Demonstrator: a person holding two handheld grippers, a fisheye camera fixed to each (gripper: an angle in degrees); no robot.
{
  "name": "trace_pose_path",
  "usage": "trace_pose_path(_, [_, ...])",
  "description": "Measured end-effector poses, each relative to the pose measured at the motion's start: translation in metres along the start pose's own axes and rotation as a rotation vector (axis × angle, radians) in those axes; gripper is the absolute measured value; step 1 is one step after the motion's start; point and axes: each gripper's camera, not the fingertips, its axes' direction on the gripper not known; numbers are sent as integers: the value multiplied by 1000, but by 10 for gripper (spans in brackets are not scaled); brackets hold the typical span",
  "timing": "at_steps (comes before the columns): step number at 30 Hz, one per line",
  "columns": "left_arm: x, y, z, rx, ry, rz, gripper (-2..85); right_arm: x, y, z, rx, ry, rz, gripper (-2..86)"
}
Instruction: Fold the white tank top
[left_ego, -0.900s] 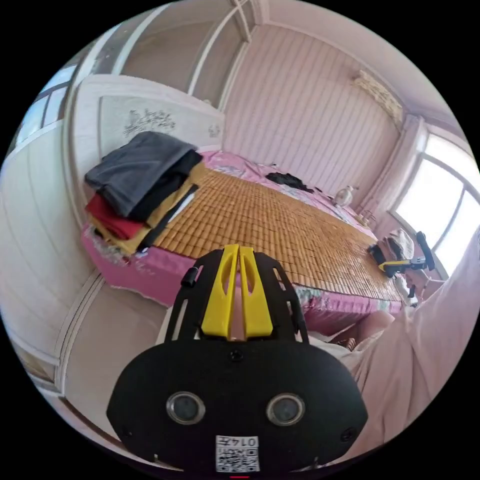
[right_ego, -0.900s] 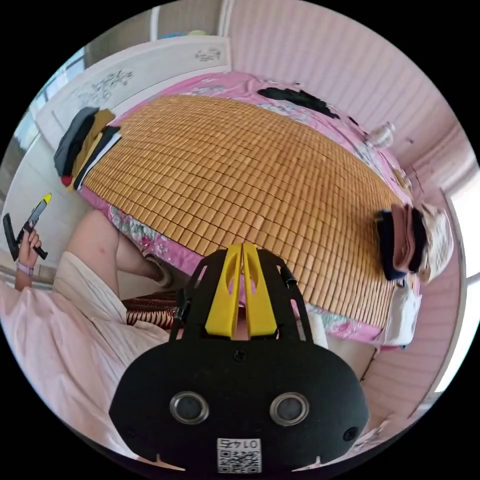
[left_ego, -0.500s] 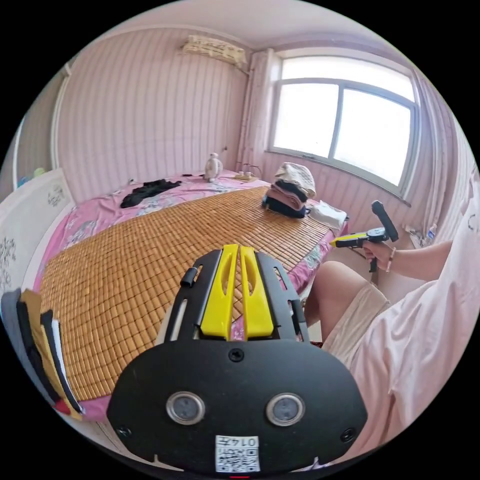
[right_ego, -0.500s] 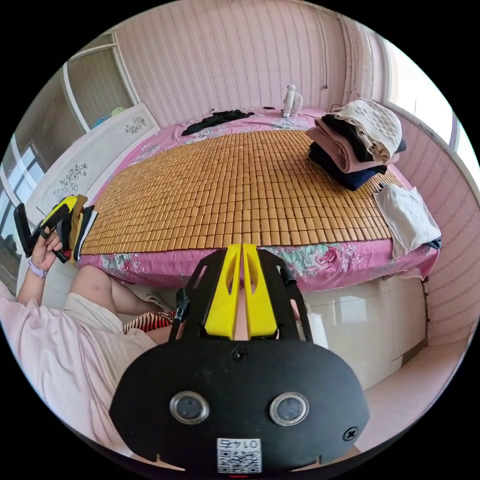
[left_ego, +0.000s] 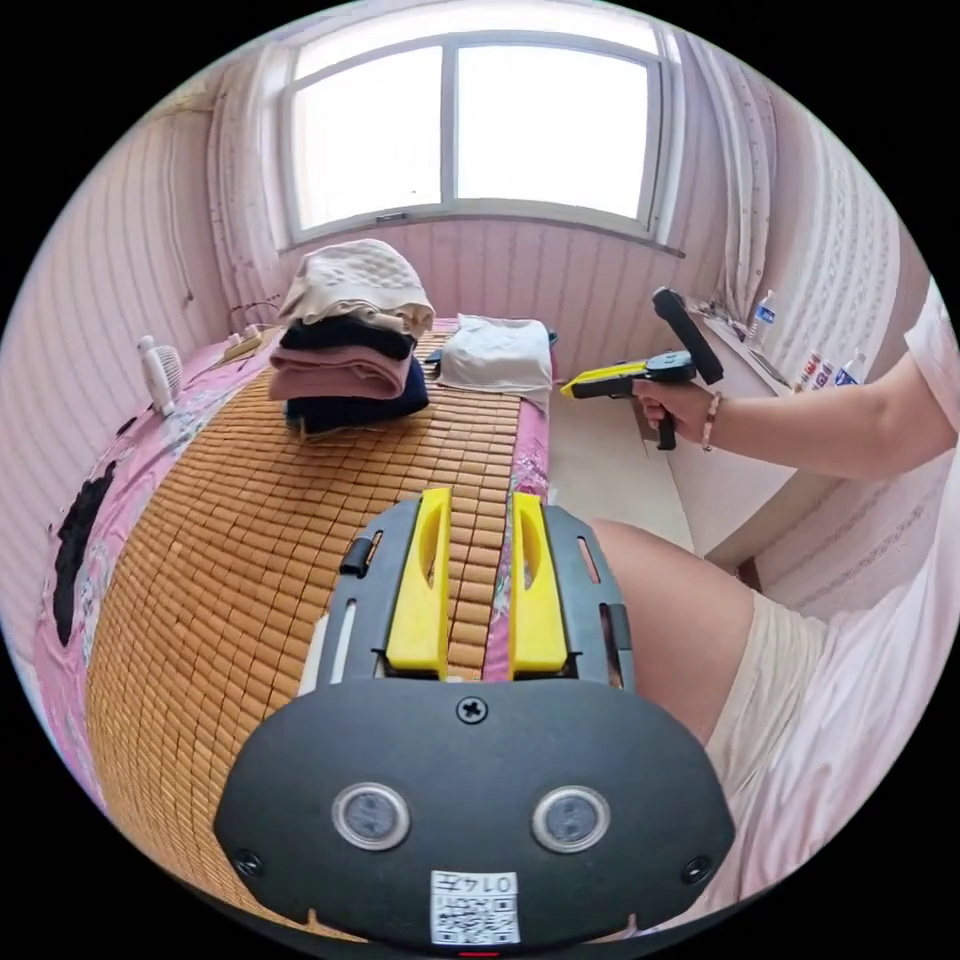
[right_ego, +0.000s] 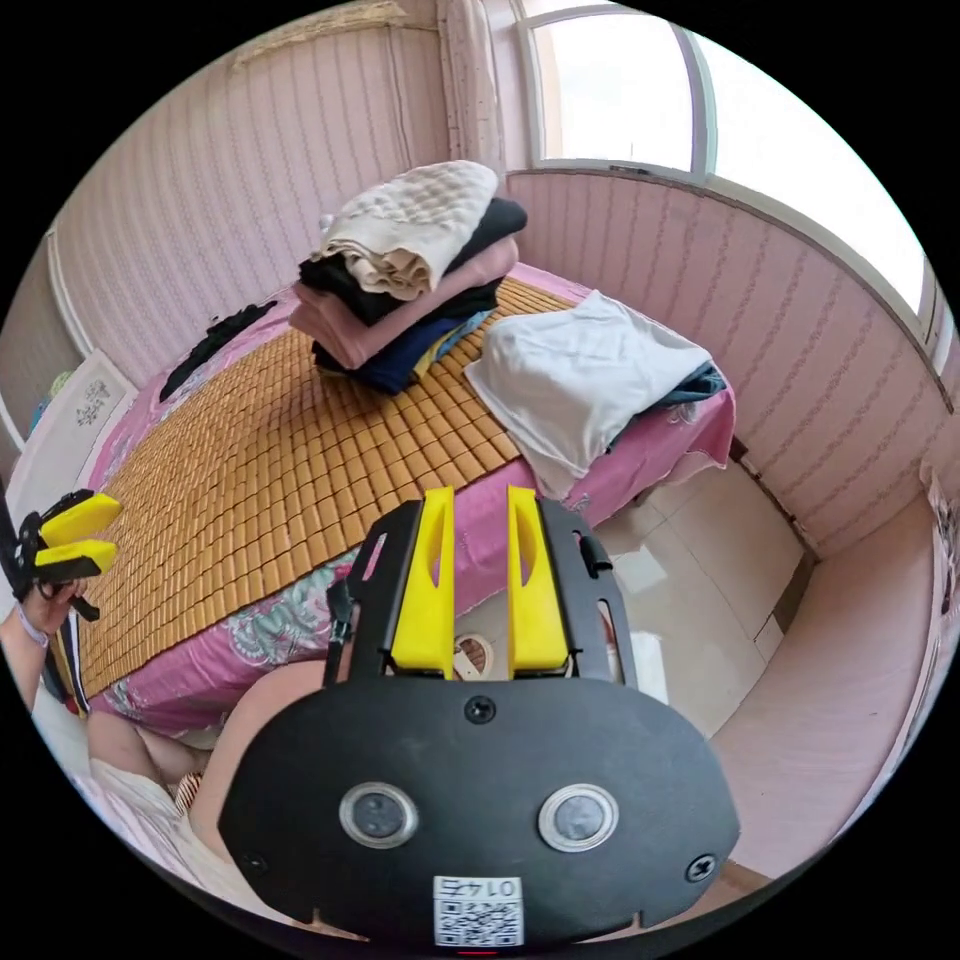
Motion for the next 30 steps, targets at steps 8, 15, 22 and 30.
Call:
trace_pose_path(8, [4, -137, 156, -63, 116, 146, 113, 136, -55, 77, -87, -69, 300, 55])
trace_pose_path(15, [22, -198, 195, -44, 123, 191, 125, 136, -46, 4, 99, -428, 257, 17])
trace_pose_path(22, [17, -171, 123, 64, 20, 118, 86, 11, -37, -71, 111, -802, -108, 11])
trace_pose_path(30, [-41, -16, -72, 189, -273, -253, 0, -179, -40, -109, 74, -1139, -396, 11])
